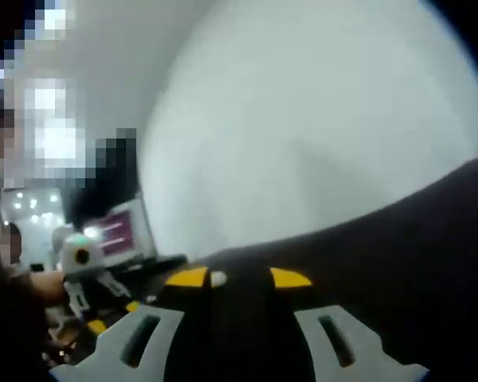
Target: Pick up three earphones and place each one into its charging case using tactile feedback, ensure that each earphone is properly inserted and securely positioned inside the case.
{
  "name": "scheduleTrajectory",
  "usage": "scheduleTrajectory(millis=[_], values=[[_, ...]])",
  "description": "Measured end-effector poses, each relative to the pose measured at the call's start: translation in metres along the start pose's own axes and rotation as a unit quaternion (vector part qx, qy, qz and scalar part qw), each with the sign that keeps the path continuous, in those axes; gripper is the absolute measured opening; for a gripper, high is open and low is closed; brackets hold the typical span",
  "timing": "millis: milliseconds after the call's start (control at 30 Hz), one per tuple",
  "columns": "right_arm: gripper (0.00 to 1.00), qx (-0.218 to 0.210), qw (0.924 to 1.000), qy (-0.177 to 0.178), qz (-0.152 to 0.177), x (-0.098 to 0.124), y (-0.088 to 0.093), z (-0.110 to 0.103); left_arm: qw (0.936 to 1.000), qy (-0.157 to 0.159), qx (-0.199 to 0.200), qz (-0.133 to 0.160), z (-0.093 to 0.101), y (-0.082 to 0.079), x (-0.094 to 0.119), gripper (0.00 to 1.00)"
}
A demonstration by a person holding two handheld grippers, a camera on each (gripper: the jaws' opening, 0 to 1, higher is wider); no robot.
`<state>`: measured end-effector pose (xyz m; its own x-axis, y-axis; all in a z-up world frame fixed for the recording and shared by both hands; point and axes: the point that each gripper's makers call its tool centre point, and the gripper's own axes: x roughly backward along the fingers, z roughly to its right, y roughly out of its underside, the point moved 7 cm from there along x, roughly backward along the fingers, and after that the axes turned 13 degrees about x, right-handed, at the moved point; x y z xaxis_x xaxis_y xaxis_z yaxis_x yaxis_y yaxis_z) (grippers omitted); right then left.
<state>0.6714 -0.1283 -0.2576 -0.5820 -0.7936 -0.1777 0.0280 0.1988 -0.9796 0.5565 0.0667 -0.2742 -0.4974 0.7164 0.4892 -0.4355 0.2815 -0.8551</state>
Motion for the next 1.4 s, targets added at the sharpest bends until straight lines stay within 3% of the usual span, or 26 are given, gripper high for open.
scheduleTrajectory(millis=[100,167,233,300,367,433,500,533,600,633,700,733,767,800,833,867,933,967,1033,1100,1133,1233,1400], values=[[0.3,0.004,1.0,-0.003,-0.002,0.0,0.0,-0.002,0.9998,0.001,0.002,0.02,0.0,0.003,0.013,0.29],[0.3,0.009,0.9999,-0.006,-0.004,0.001,0.0,-0.004,0.9988,-0.017,0.008,0.046,-0.008,0.004,0.029,0.29],[0.3,0.012,0.9999,-0.008,-0.005,0.001,0.0,-0.005,0.9956,-0.06,-0.006,0.071,-0.025,0.009,0.052,0.29],[0.3,0.015,0.9998,-0.01,-0.007,0.001,0.0,-0.006,0.9862,-0.114,-0.003,0.119,-0.05,0.013,0.083,0.29],[0.3,0.018,0.9997,-0.012,-0.008,0.0,0.0,-0.006,0.9685,-0.153,0.019,0.196,-0.074,0.013,0.11,0.29],[0.3,0.022,0.9996,-0.013,-0.012,0.0,0.0,-0.008,0.9424,-0.188,0.025,0.276,-0.091,0.011,0.133,0.26],[0.3,0.03,0.9993,-0.014,-0.017,0.0,0.001,-0.008,0.9092,-0.214,0.032,0.356,-0.104,0.012,0.152,0.19],[0.3,0.036,0.999,-0.014,-0.022,0.0,0.002,-0.008,0.8962,-0.221,0.041,0.382,-0.109,0.014,0.158,0.18],[0.3,0.049,0.9982,-0.014,-0.032,0.0,0.004,-0.008,0.8803,-0.226,0.044,0.415,-0.114,0.017,0.162,0.18],[0.3,0.056,0.9976,-0.015,-0.038,0.0,0.005,-0.009,0.8772,-0.228,0.04,0.421,-0.115,0.019,0.161,0.18],[0.3,0.068,0.9964,-0.014,-0.048,0.0,0.005,-0.009,0.8742,-0.234,0.04,0.424,-0.119,0.026,0.159,0.17],[0.3,0.069,0.9959,-0.006,-0.058,0.0,0.006,-0.008,0.877,-0.238,0.046,0.415,-0.122,0.028,0.159,0.17],[0.3,0.065,0.995,0.014,-0.075,0.001,0.007,-0.007,0.875,-0.237,0.053,0.419,-0.122,0.028,0.16,0.17],[0.3,0.055,0.9941,0.036,-0.087,0.002,0.005,-0.009,0.8685,-0.23,0.045,0.437,-0.12,0.025,0.162,0.17],[0.3,0.033,0.9915,0.061,-0.11,0.005,0.007,-0.014,0.8715,-0.226,0.044,0.433,-0.119,0.026,0.162,0.16],[0.3,0.02,0.9863,0.067,-0.149,0.01,0.01,-0.023,0.8813,-0.209,0.05,0.421,-0.118,0.027,0.157,0.16],[0.33,0.047,0.9807,0.033,-0.187,0.014,0.012,-0.049,0.8919,-0.2,0.044,0.403,-0.115,0.028,0.15,0.16],[0.37,0.059,0.9771,0.032,-0.202,0.018,0.013,-0.061,0.8937,-0.197,0.032,0.402,-0.113,0.027,0.148,0.17],[0.44,0.084,0.9733,0.067,-0.203,0.022,0.014,-0.082,0.8999,-0.194,0.013,0.39,-0.11,0.026,0.143,0.17],[0.54,0.106,0.972,0.064,-0.2,0.018,0.018,-0.105,0.9035,-0.186,0.006,0.386,-0.107,0.026,0.141,0.19],[0.57,0.11,0.9715,0.063,-0.2,0.015,0.019,-0.109,0.9042,-0.182,0.004,0.386,-0.107,0.026,0.14,0.2],[0.62,0.169,0.956,0.042,-0.236,0.002,0.031,-0.123,0.904,-0.179,0.006,0.388,-0.106,0.027,0.141,0.2],[0.62,0.146,0.9517,0.055,-0.264,-0.014,0.046,-0.122,0.8951,-0.184,0.02,0.406,-0.108,0.027,0.147,0.19]])
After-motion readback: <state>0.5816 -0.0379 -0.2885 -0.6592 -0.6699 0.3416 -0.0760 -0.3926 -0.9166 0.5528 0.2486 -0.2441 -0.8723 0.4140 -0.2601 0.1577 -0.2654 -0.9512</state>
